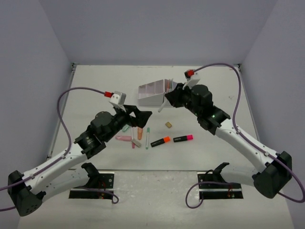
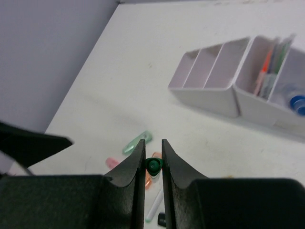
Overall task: Sort the stationery into containers
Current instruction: Place the pen in the storage box.
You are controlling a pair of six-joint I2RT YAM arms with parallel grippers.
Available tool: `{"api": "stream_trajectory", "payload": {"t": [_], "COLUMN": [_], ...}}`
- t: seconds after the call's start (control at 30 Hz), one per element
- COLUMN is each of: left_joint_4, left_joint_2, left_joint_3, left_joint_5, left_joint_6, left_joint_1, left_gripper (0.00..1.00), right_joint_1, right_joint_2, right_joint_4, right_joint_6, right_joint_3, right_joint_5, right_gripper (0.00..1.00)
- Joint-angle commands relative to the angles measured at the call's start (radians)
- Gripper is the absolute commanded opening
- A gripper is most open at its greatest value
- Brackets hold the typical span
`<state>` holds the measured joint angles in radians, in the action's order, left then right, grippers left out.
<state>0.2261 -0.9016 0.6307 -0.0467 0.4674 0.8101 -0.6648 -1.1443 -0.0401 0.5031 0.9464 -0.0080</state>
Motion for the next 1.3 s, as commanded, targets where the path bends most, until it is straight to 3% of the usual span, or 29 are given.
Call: {"api": "stream_trajectory", "payload": {"t": [0.0, 0.2, 0.37, 0.53, 0.7, 0.77, 0.9, 1.0, 1.07, 1.17, 1.27], "left_joint_4": [-0.486, -0.585, -0.683, -0.664, -0.619, -0.604, -0.532, -0.493, -0.47, -0.428, -0.41], "left_joint_2": [0.155, 0.268, 0.18, 0.126, 0.072, 0.05, 0.016, -0.034, -0.074, -0.134, -0.213], "left_joint_3": [0.097, 0.105, 0.112, 0.071, 0.055, 0.056, 0.033, 0.011, 0.011, 0.016, 0.039], "left_joint_5": [-0.349, -0.374, -0.411, -0.379, -0.301, -0.284, -0.223, -0.203, -0.205, -0.209, -0.23], "left_joint_6": [0.101, 0.095, 0.133, 0.192, 0.178, 0.173, 0.172, 0.191, 0.198, 0.202, 0.204], "left_joint_1": [-0.002, -0.003, -0.002, -0.002, -0.002, -0.002, 0.004, 0.02, 0.043, 0.08, 0.112], "left_gripper": [1.0, 1.0, 1.0, 1.0, 1.0, 1.0, 0.91, 0.83, 0.77, 0.6, 0.55], "right_joint_1": [0.057, 0.077, 0.077, 0.077, 0.076, 0.077, 0.077, 0.077, 0.073, 0.063, 0.053], "right_joint_2": [-0.123, -0.348, -0.578, -0.671, -0.71, -0.705, -0.64, -0.524, -0.425, -0.273, -0.137], "right_joint_4": [-0.029, -0.056, -0.141, -0.13, -0.118, -0.128, -0.143, -0.147, -0.156, -0.162, -0.17], "right_joint_6": [-0.113, -0.235, -0.301, -0.285, -0.292, -0.296, -0.298, -0.279, -0.26, -0.225, -0.189], "right_joint_3": [0.211, 0.439, 0.644, 0.649, 0.654, 0.665, 0.657, 0.606, 0.544, 0.432, 0.328], "right_joint_5": [0.146, 0.256, 0.318, 0.302, 0.263, 0.27, 0.276, 0.286, 0.275, 0.237, 0.211], "right_gripper": [0.0, 0.0, 0.0, 0.01, 0.26, 0.37, 0.4, 0.47, 0.48, 0.48, 0.48]}}
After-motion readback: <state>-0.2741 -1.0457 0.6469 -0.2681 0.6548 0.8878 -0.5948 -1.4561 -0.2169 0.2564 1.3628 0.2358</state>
